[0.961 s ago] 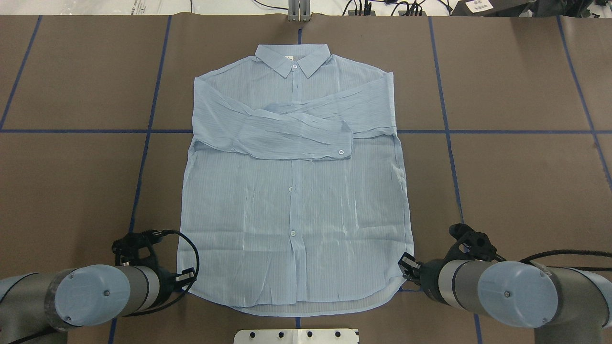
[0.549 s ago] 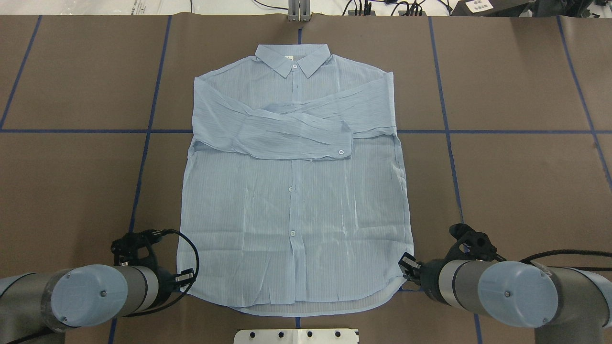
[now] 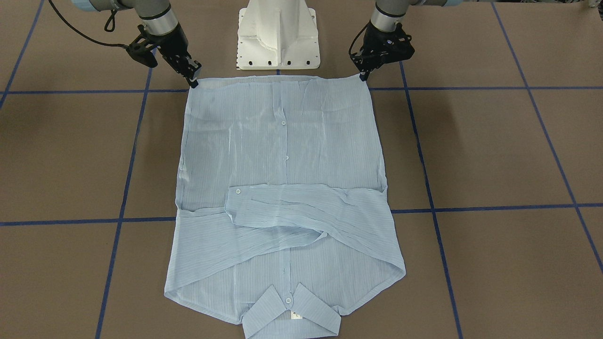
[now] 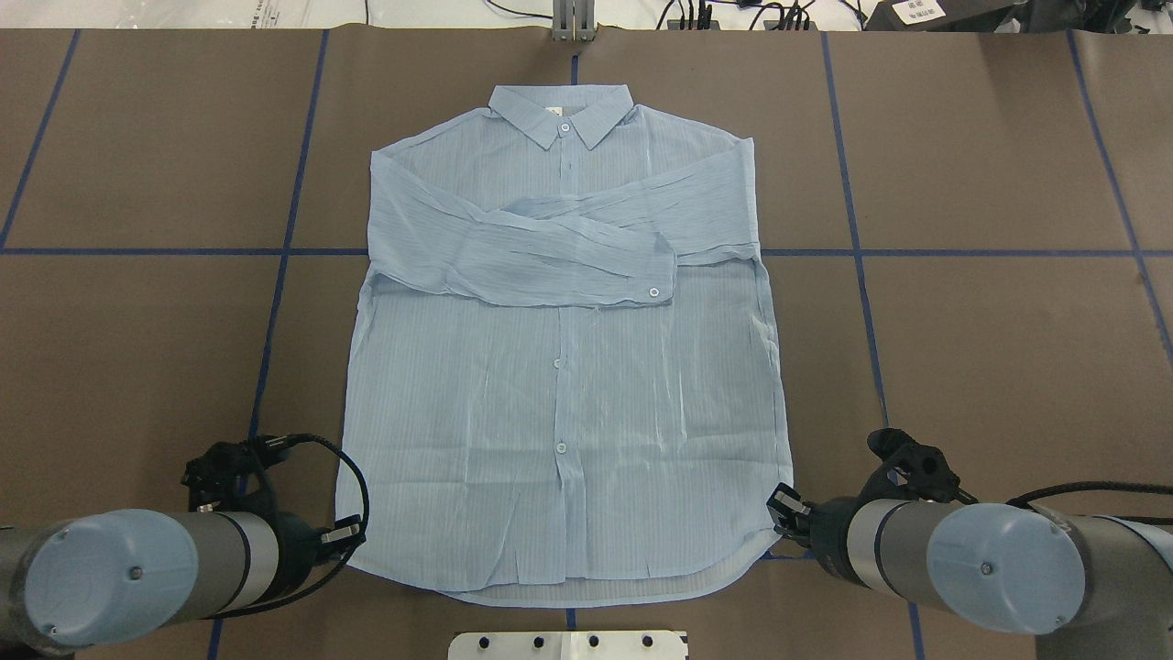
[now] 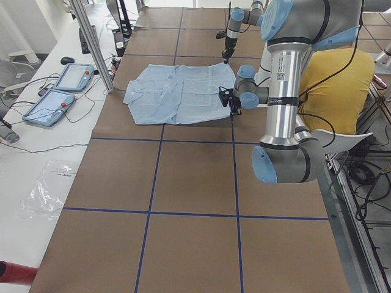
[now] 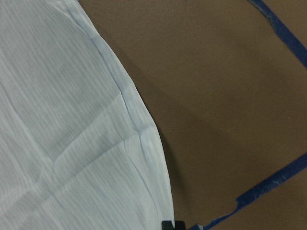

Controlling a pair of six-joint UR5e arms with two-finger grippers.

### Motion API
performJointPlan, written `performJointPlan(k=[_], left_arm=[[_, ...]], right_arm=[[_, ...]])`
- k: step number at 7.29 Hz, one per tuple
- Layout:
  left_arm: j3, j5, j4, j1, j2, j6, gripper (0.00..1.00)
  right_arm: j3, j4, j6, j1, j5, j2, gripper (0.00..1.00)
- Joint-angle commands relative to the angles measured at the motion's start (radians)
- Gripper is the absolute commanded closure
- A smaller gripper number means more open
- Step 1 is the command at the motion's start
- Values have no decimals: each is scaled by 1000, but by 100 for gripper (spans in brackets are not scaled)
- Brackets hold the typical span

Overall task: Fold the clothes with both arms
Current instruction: 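Grasp the shirt hem corners with both grippers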

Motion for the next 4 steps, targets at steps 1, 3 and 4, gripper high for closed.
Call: performJointPlan(k=[1,3,4], left_arm=[[-128,-27,68,-1,10,-25,100],[-220,-85,77,-69,-7,-23,100],[-210,-174,77,-182,-60,-8,100]], right_arm=[[115,-2,36,-31,-1,-54,100],[216,-87,24,29,11,-56,100],[234,-100,20,94,21,-51,100]])
